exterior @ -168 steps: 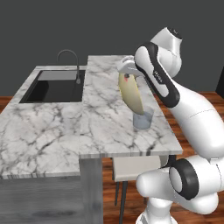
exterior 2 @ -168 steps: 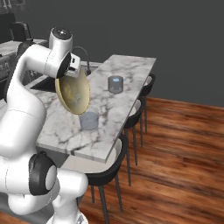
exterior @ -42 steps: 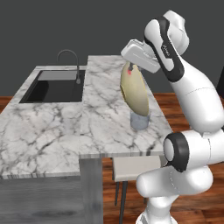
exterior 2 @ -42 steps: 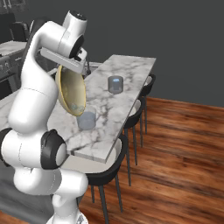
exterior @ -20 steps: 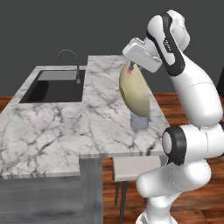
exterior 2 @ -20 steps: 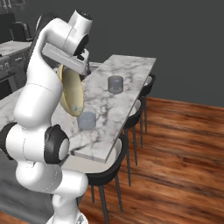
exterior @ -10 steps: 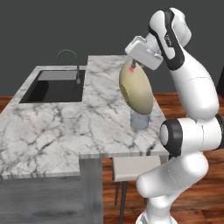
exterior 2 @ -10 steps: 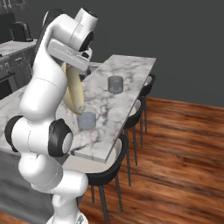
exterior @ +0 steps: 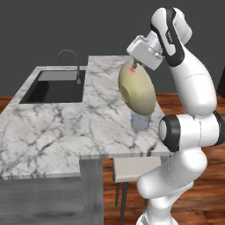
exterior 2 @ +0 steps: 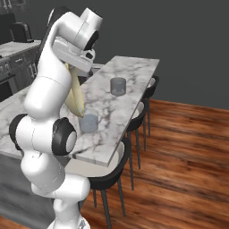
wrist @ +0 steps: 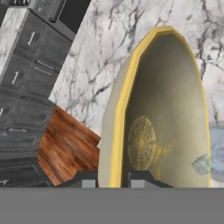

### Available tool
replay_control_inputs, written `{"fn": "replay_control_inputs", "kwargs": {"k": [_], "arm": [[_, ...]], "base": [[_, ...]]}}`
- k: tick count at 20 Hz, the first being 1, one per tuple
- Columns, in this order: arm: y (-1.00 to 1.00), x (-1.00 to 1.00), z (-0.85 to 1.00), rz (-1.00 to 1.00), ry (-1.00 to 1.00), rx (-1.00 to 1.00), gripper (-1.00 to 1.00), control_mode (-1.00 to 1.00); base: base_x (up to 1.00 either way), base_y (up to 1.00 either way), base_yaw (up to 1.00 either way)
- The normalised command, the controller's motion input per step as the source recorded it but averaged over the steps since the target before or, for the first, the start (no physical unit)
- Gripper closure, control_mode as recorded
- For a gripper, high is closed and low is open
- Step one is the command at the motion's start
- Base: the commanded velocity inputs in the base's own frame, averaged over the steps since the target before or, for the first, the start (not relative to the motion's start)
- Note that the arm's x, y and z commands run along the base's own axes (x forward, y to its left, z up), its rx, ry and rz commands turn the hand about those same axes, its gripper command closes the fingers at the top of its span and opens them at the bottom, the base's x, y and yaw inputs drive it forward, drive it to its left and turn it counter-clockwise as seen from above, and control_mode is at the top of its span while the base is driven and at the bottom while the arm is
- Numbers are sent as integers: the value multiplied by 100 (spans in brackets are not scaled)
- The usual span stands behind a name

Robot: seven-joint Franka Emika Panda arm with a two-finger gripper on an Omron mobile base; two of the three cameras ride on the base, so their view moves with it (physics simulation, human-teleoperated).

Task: There are four ice cubes in the ice bowl. Place two ice cubes in each glass of water.

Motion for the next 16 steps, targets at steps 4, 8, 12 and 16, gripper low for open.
{"fn": "replay_control_inputs", "kwargs": {"k": [4, 8, 12, 16], "arm": [[0, 0, 8, 6, 3, 3, 100, -100], [-2, 0, 10, 6, 2, 2, 100, -100], [-4, 0, 5, 6, 1, 1, 100, -100], [-5, 0, 2, 4, 3, 1, 100, -100]], "base": [[0, 0, 0], [0, 0, 0], [0, 0, 0], [0, 0, 0]]}}
